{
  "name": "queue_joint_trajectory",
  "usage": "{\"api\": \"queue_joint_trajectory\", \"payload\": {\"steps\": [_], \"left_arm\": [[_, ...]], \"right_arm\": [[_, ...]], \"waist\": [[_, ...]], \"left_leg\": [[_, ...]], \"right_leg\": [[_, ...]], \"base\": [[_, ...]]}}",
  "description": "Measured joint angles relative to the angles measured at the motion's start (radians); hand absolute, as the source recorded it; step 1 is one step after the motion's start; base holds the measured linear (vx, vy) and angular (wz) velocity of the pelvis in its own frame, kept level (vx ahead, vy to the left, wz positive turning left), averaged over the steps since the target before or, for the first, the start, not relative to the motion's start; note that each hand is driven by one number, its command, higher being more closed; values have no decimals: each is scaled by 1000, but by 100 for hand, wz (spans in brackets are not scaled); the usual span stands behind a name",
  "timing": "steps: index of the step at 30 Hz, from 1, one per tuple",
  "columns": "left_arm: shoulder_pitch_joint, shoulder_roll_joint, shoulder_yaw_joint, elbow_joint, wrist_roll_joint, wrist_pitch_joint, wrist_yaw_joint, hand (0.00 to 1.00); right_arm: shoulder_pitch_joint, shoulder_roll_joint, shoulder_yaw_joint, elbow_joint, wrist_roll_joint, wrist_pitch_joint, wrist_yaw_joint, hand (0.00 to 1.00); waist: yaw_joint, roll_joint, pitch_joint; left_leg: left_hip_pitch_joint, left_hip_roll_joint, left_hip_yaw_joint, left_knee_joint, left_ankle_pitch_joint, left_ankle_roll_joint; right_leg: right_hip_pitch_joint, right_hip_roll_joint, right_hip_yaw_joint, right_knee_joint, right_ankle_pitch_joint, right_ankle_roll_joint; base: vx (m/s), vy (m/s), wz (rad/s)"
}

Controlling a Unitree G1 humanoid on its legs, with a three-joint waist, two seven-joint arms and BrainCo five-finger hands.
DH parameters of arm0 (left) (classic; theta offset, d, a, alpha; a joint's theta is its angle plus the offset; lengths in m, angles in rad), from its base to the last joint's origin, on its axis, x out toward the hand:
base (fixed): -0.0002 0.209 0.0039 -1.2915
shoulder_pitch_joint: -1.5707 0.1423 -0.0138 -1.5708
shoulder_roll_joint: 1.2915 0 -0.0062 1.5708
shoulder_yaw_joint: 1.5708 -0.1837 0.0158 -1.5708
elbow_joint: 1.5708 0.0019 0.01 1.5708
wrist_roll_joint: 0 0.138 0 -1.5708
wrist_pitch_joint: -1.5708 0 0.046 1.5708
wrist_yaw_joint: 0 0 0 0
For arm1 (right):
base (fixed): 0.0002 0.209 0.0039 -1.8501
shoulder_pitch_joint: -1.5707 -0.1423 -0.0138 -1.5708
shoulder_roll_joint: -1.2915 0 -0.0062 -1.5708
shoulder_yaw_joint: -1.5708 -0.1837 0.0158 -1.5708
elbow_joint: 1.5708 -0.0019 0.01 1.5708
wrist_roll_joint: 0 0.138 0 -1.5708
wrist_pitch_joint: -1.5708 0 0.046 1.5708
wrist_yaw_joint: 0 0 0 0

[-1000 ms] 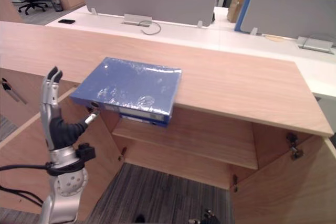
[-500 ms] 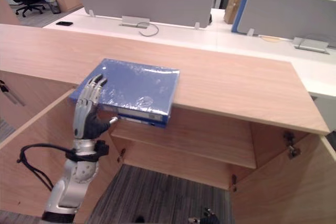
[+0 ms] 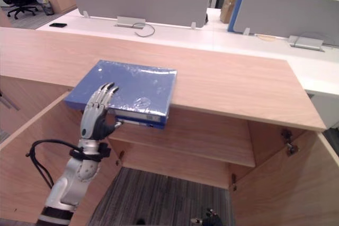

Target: Walk over to the cabinet, pick up the folder, carry it to the office cabinet, place the folder inside the office cabinet, then close the office cabinet door

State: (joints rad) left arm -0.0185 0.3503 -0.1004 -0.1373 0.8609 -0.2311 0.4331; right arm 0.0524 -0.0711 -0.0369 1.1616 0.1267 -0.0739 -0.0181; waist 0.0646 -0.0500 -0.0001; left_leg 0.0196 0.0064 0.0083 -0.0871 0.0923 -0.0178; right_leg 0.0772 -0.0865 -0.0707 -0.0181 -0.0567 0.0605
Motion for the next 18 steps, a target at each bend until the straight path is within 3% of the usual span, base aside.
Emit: {"api": "queue_joint_trajectory", "payload": {"steps": [5,18], "left_arm": [[-34,17,9,13,14,27,17,0],[-79,37,9,149,33,31,18,0]], "right_arm": [[-2,0,1,-1,-30,0,7,0],[-8,-3,1,-13,-30,0,8,0]], "waist": [[-3,0,0],[-18,1,2]], "left_leg": [[2,0,6,0,0,0],[8,1,20,0,-3,-2]], "right_leg": [[1,0,6,-4,4,0],[1,0,20,-8,7,-1]], "base": [[-7,6,-3],[-4,5,-3]]}}
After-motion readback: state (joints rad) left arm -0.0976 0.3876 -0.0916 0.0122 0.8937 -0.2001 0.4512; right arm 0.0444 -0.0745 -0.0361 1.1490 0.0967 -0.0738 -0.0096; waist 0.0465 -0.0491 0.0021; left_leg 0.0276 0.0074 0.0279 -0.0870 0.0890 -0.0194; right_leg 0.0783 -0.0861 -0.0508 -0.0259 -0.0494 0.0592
